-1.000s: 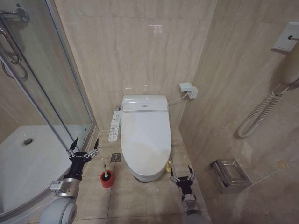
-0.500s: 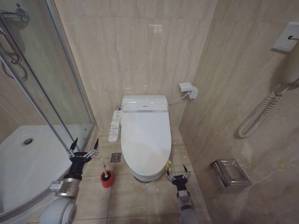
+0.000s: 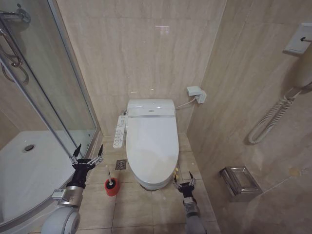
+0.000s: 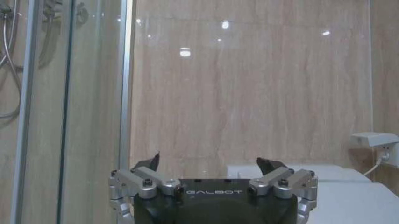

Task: Open the toilet lid, clean the toilet bowl with a toilet brush, close the toilet lid, and flush.

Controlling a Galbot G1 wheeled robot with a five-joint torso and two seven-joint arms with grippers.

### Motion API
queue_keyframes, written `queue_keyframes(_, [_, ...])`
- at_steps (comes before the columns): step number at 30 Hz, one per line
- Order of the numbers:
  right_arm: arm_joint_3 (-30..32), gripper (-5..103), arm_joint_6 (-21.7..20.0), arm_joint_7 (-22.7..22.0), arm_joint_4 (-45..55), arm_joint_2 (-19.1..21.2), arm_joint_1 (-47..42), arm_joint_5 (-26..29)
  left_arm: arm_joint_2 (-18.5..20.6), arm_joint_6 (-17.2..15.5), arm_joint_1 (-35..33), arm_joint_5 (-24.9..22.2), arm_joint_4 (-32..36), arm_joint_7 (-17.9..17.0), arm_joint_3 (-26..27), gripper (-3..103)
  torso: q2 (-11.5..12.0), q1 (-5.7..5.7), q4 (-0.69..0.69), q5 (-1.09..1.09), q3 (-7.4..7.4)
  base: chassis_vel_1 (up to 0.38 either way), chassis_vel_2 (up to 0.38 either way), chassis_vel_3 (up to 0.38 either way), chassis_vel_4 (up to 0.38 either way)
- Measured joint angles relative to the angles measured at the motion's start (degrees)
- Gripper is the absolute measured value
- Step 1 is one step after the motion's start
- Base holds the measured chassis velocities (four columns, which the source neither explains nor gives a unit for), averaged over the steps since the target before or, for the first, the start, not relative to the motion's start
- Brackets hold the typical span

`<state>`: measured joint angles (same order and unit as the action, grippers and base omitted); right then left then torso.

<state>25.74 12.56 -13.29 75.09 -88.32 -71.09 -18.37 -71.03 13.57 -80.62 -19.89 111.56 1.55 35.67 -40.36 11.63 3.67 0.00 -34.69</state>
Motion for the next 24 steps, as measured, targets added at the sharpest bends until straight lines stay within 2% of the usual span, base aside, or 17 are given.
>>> queue_keyframes(1, [0.05,99,0.02,-0.01,-0.27,-0.12,0.22,-0.22,0.00,0.00,0.00,0.00,0.00,0.00,0.00,100,0.00,0.00,0.00,0.00,0.00,0.000,0.000,0.000,0.000])
queue_keyframes(2, [0.07,73,0.02,-0.01,-0.49,-0.20,0.39,-0.37,0.00,0.00,0.00,0.00,0.00,0.00,0.00,100,0.00,0.00,0.00,0.00,0.00,0.000,0.000,0.000,0.000])
queue_keyframes(9, [0.08,73,0.51,0.16,-1.67,-0.36,0.94,-1.19,0.00,0.00,0.00,0.00,0.00,0.00,0.00,100,0.00,0.00,0.00,0.00,0.00,0.000,0.000,0.000,0.000])
queue_keyframes(10, [0.09,45,0.77,0.21,-1.99,-0.40,0.96,-1.49,0.00,0.00,0.00,0.00,0.00,0.00,0.00,100,0.00,0.00,0.00,0.00,0.00,0.000,0.000,0.000,0.000])
queue_keyframes(17, [-0.04,45,1.11,0.23,-2.37,-0.78,0.88,-1.85,0.00,0.00,0.00,0.00,0.00,0.00,0.00,100,0.00,0.00,0.00,0.00,0.00,0.000,0.000,0.000,0.000])
queue_keyframes(18, [-0.05,19,1.12,0.23,-2.37,-0.86,0.87,-1.88,0.00,0.00,0.00,0.00,0.00,0.00,0.00,100,0.00,0.00,0.00,0.00,0.00,0.000,0.000,0.000,0.000])
queue_keyframes(23, [-0.01,19,1.25,0.20,-2.37,-0.99,0.90,-1.92,0.00,0.00,0.00,0.00,0.00,0.00,0.00,100,0.00,0.00,0.00,0.00,0.00,0.000,0.000,0.000,0.000])
queue_keyframes(24, [0.02,1,1.30,0.16,-2.37,-1.02,0.91,-1.92,0.00,0.00,0.00,0.00,0.00,0.00,0.00,100,0.00,0.00,0.00,0.00,0.00,0.000,0.000,0.000,0.000])
